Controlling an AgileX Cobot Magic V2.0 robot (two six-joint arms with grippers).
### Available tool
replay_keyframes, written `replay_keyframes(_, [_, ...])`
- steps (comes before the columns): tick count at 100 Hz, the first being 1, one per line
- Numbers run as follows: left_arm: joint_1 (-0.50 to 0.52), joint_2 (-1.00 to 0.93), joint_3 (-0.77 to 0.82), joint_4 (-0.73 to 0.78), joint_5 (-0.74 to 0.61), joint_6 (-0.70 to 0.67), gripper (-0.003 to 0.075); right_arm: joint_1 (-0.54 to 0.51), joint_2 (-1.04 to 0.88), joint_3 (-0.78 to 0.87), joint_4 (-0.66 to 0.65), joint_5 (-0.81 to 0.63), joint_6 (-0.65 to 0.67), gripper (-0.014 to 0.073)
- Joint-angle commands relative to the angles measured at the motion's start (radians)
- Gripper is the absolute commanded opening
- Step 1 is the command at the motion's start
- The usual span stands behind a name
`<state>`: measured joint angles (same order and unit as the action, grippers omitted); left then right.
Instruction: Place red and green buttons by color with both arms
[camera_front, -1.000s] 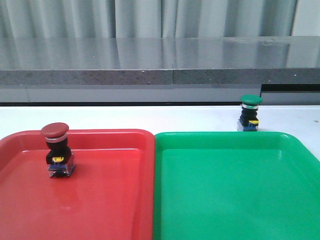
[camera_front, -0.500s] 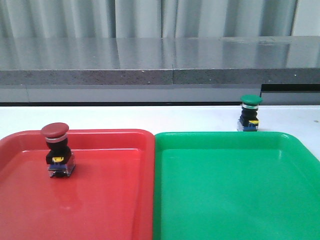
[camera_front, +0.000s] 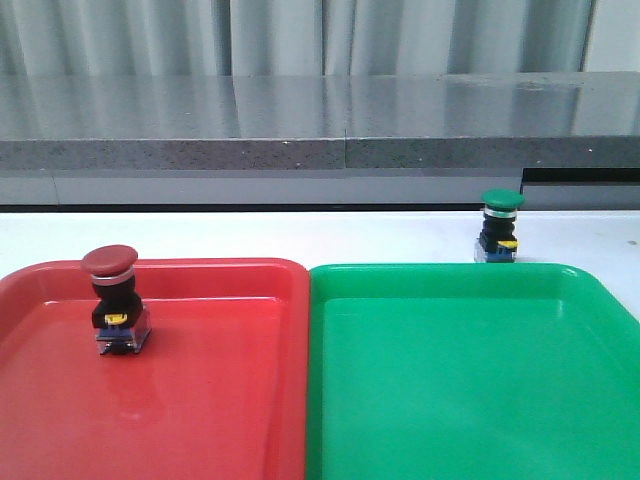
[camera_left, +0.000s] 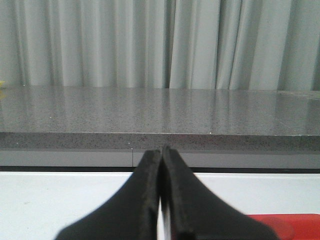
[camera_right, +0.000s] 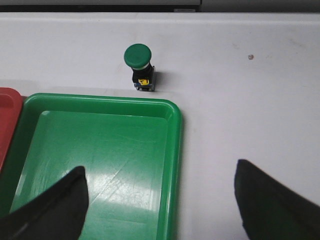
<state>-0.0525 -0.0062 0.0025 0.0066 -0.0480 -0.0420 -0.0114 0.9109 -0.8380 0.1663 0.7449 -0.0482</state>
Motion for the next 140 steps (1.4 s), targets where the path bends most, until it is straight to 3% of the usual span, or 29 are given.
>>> replay_keyframes(1, [0.005,-0.031,0.041,-0.007,-0.077,-0.004,-0.0019,-0.006,0.061,-0.071,0.034,-0.075,-0.02,0.0601])
replay_keyframes(47, [0.005,-0.031,0.041,-0.007,-0.077,-0.004,-0.0019,0.119,0.499,-0.37,0.046,-0.108,-0.02,0.0601])
replay_keyframes(86, [0.005,-0.031,0.041,-0.007,-0.077,-0.004,-0.0019,0.123,0.801,-0.586,0.035,-0.107,-0.02,0.0601])
replay_keyframes(140, [0.005,-0.031,0.041,-0.007,-0.077,-0.004,-0.0019,0.123,0.995,-0.638,0.024,-0.108,-0.02,0.0576])
